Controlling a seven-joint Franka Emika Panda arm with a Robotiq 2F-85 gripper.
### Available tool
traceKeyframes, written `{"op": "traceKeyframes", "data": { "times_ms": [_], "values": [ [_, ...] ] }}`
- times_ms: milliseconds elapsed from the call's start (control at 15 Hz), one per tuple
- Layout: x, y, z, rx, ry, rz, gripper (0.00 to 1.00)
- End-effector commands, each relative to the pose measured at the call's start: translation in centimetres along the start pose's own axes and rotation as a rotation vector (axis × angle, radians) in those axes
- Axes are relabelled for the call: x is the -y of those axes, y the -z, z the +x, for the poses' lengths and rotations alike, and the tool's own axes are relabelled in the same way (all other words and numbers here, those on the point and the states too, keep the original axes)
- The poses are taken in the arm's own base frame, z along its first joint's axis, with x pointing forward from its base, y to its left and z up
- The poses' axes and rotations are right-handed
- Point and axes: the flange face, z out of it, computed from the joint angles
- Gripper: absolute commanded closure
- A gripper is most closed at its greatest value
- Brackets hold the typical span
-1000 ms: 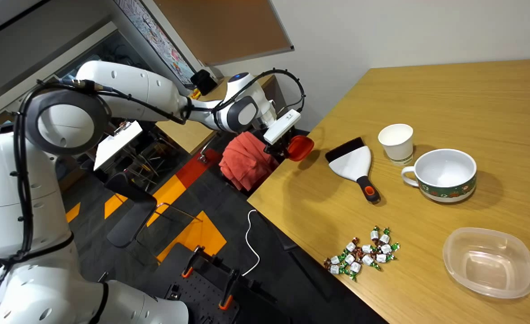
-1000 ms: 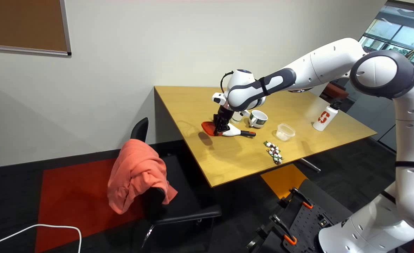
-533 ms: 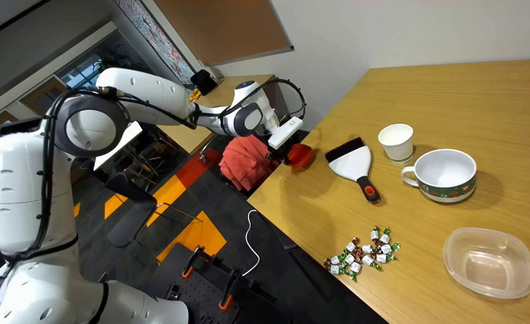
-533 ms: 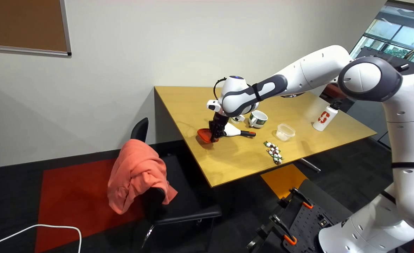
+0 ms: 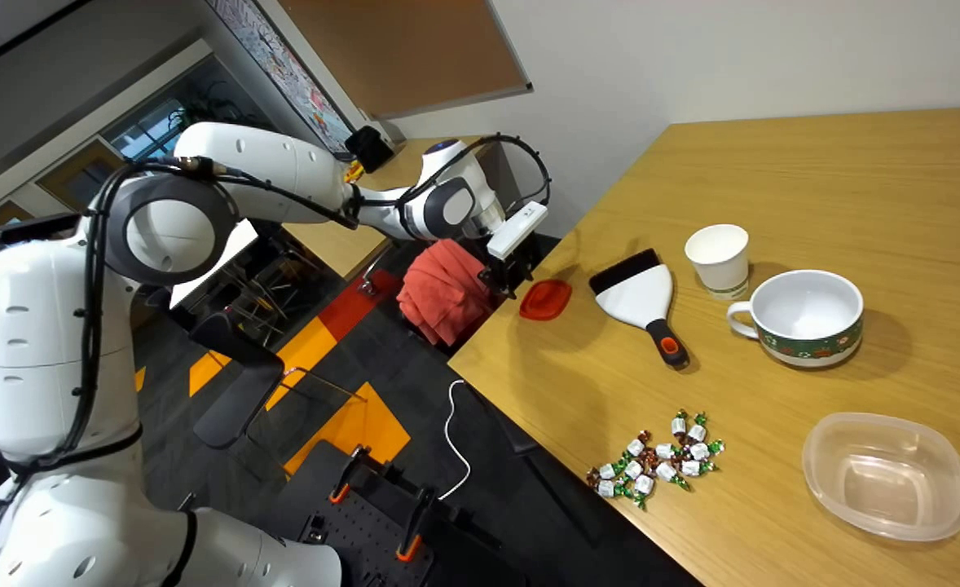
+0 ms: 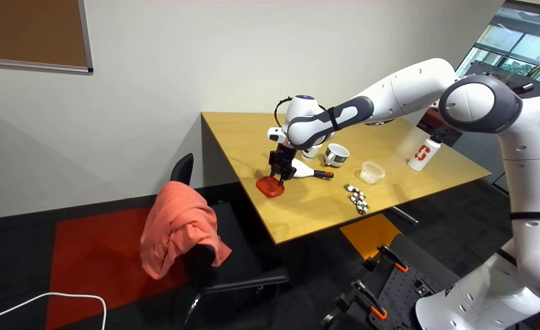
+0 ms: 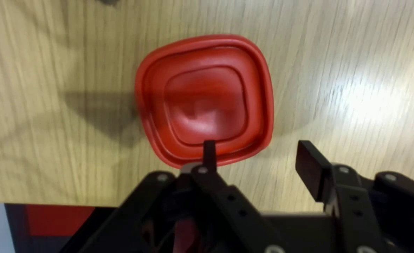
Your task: Take the lid on the bowl and put it on the table
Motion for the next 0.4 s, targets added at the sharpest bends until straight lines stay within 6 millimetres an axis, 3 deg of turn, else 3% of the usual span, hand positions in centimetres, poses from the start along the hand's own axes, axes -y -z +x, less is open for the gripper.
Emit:
{"op": "traceKeyframes", "data": {
  "times_ms": [0,133,333],
  "values": [
    [1.0,5.0,0.5,-0.011,0.034,-0.023,0.08],
    [1.4,7.1,0.9,-0.028,0.036,-0.044,0.00],
    [2.2,9.7,1.4,-0.047,0.025,-0.064,0.00]
  ]
}}
